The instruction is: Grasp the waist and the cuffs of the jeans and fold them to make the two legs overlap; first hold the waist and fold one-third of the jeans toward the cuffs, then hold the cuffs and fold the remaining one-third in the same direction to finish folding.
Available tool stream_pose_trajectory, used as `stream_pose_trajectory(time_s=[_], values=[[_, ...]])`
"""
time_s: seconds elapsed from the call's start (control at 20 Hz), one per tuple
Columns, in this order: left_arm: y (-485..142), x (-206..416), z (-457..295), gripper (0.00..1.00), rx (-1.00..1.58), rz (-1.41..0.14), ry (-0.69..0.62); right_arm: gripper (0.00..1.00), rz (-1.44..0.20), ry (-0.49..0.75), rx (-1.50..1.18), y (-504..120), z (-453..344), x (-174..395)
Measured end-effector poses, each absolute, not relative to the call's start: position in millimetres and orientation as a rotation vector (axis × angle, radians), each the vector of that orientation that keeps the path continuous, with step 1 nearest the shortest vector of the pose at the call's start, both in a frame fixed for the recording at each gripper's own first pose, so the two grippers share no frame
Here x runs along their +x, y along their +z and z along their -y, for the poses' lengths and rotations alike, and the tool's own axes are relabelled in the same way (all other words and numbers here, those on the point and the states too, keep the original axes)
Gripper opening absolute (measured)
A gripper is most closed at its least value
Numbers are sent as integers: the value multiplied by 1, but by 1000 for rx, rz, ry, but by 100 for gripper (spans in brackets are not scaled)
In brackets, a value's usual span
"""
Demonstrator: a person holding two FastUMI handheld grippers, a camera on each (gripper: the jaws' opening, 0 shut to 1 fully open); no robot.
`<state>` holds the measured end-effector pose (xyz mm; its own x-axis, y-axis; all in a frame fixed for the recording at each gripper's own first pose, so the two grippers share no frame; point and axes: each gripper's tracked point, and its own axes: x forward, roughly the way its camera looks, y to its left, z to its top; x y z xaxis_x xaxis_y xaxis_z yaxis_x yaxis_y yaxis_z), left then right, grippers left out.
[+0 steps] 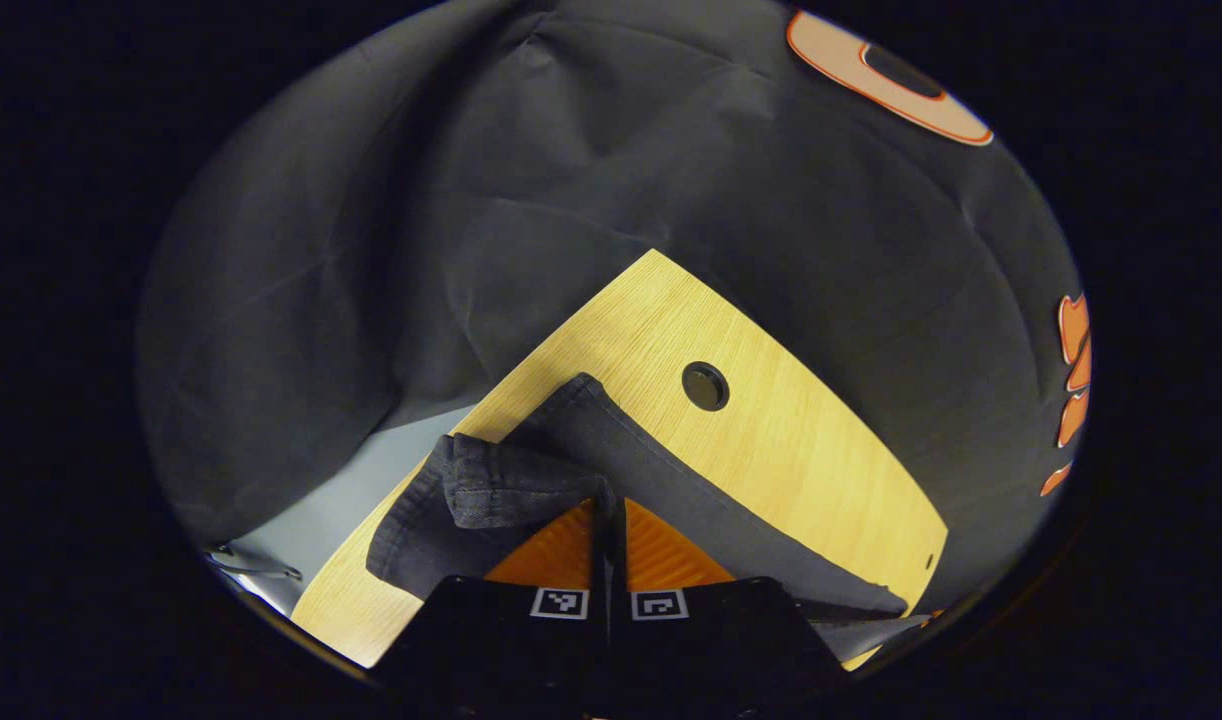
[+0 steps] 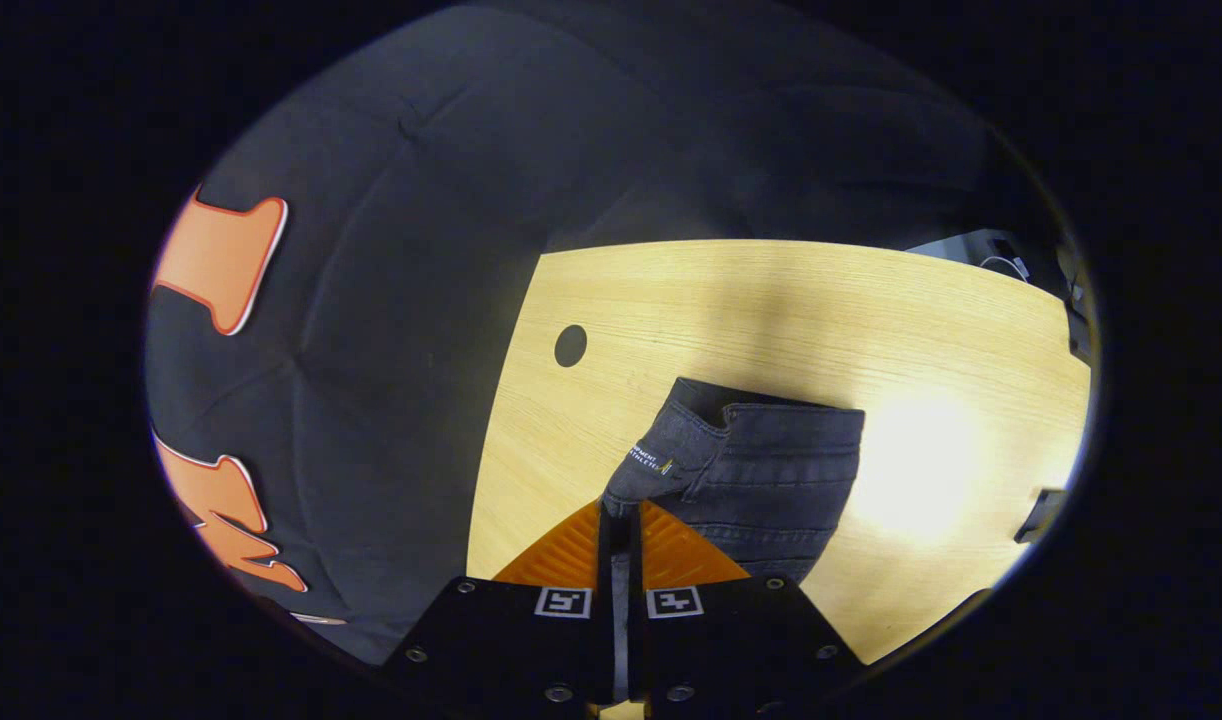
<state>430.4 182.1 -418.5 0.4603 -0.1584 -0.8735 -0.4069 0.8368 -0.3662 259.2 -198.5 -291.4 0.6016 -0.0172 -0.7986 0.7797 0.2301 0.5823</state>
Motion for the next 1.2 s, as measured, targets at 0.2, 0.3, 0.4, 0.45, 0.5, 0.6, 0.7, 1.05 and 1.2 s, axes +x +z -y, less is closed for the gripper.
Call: stream_pose_trajectory(time_s=[0.2, 0.3, 0.4, 0.45, 0.5, 0.6, 0.7, 1.05, 1.2], values=[[-428, 435, -177, 1, -536, -1114, 207, 6, -816, -617, 1264, -315, 198, 278], [-428, 439, -177, 3, -526, -1112, 219, 6, -838, -624, 1307, -325, 198, 279], [-424, 440, -175, 14, -523, -1098, 221, 7, -841, -613, 1330, -325, 198, 283], [-422, 445, -179, 14, -507, -1071, 225, 9, -836, -603, 1323, -323, 198, 284], [-414, 451, -180, 28, -506, -1027, 218, 16, -818, -579, 1321, -316, 197, 286], [-385, 465, -179, 58, -507, -942, 188, 35, -774, -555, 1270, -306, 203, 287], [-361, 466, -180, 87, -454, -893, 161, 54, -755, -545, 1189, -296, 208, 273], [-282, 453, -150, 99, -307, -662, 71, 93, -830, -609, 885, -316, 222, 206], [-246, 438, -134, 99, -381, -606, 38, 97, -873, -636, 853, -337, 222, 182]])
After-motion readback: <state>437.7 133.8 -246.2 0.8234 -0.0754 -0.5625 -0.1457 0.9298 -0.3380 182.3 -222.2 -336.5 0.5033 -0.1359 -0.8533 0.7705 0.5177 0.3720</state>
